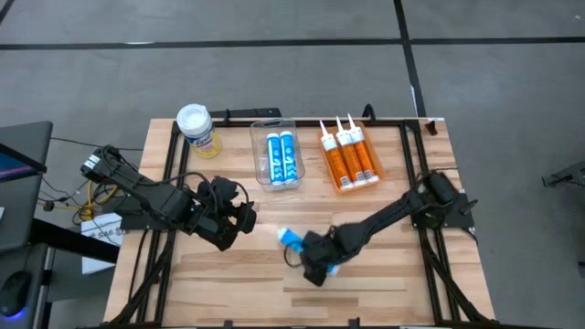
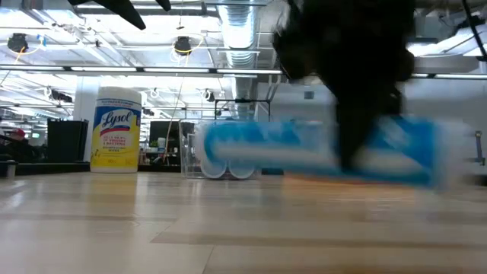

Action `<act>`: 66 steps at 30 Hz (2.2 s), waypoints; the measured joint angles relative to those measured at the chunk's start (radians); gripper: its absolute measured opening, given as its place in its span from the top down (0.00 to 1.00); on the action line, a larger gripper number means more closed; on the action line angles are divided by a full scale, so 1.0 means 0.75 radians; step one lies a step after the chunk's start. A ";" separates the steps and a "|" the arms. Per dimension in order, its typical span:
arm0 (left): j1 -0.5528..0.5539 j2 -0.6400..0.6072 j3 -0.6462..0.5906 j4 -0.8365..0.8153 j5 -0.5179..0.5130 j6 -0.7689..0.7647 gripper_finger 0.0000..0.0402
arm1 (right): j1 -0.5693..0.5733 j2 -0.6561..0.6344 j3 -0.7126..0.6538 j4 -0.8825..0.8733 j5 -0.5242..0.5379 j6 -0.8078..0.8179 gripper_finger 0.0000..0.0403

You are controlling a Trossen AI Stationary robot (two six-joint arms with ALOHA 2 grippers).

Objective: Pick & place silicon tubes, Sealant and Lysol wipes
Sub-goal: Put the blue sealant into the transparent bin

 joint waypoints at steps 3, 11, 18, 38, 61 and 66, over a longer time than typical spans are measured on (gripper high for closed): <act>0.000 0.000 0.000 0.023 0.000 0.001 0.33 | -0.038 -0.089 0.005 -0.002 0.047 -0.051 0.50; 0.027 0.000 0.000 0.166 0.012 0.146 0.33 | -0.171 -0.336 0.005 0.031 0.107 -0.232 0.50; 0.168 0.000 0.000 0.368 0.066 0.369 0.33 | -0.318 -0.512 0.007 0.045 0.138 -0.401 0.50; 0.748 0.012 -0.097 1.309 0.567 0.844 0.33 | -0.794 -0.728 0.007 0.031 0.012 -0.793 0.50; 0.980 0.135 -0.305 1.970 0.793 0.654 0.38 | -0.864 -0.650 0.007 0.260 -0.183 -0.751 0.50; 1.005 0.137 -0.306 1.912 0.793 0.666 0.52 | -0.847 -0.582 0.008 0.297 -0.184 -0.722 0.50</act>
